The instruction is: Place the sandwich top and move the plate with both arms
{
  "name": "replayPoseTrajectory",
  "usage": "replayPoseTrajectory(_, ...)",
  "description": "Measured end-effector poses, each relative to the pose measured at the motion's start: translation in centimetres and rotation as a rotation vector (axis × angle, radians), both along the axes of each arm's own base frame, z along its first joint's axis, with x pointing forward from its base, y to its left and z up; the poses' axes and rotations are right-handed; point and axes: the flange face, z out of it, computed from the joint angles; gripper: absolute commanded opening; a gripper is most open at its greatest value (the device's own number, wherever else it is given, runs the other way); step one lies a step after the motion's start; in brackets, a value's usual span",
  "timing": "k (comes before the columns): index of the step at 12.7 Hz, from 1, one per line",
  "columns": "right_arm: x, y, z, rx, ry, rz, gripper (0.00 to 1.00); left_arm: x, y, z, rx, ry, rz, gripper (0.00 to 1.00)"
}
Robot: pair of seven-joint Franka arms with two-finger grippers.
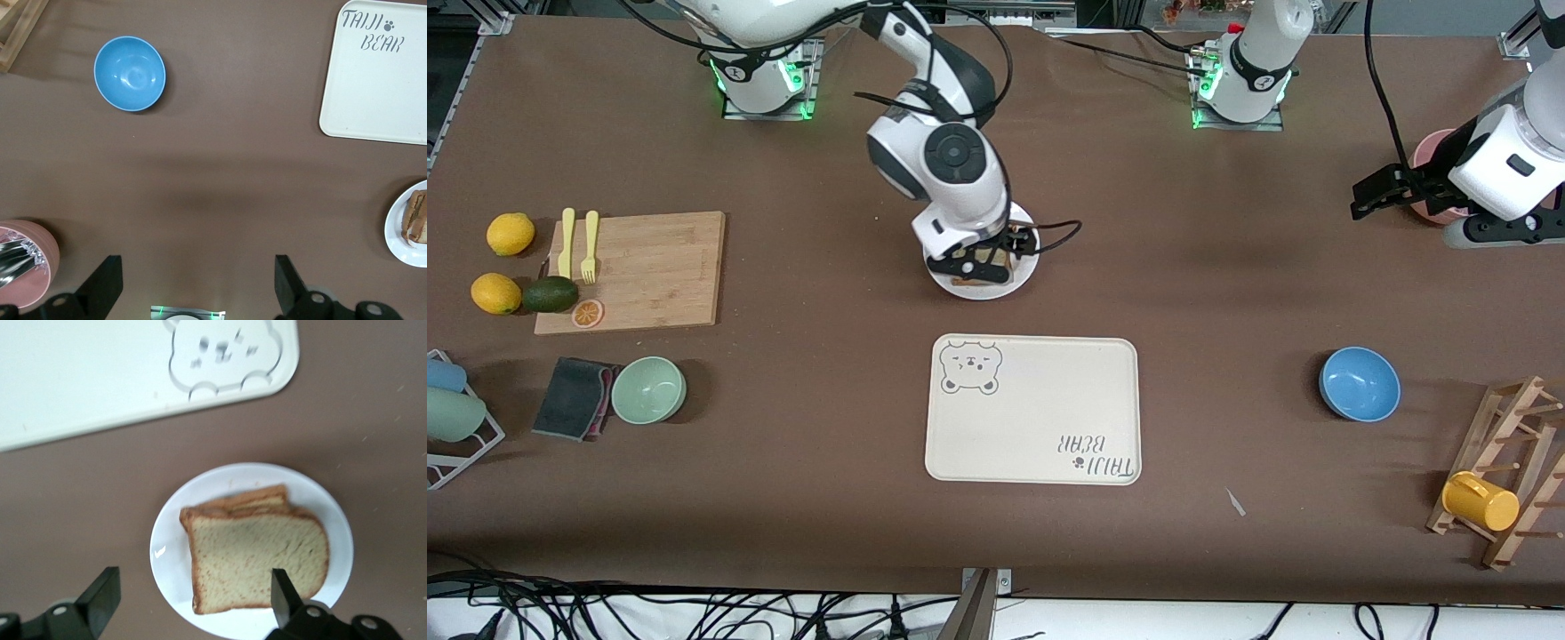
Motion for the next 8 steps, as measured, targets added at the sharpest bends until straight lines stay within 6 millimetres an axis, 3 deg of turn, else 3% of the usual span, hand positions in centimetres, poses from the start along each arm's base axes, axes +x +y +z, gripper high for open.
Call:
replayPoseTrajectory(4,5.3,-7.8,5.1,-0.053,-0.065,-0.117,1.00,0.0,0.0,0.0,0.000,0.000,-0.001,1.00)
replayPoseTrajectory(8,8.6,-16.4,8.1,-0.164,-0.064,-0.038,1.00,0.0,0.0,0.0,0.000,0.000,0.000,1.00)
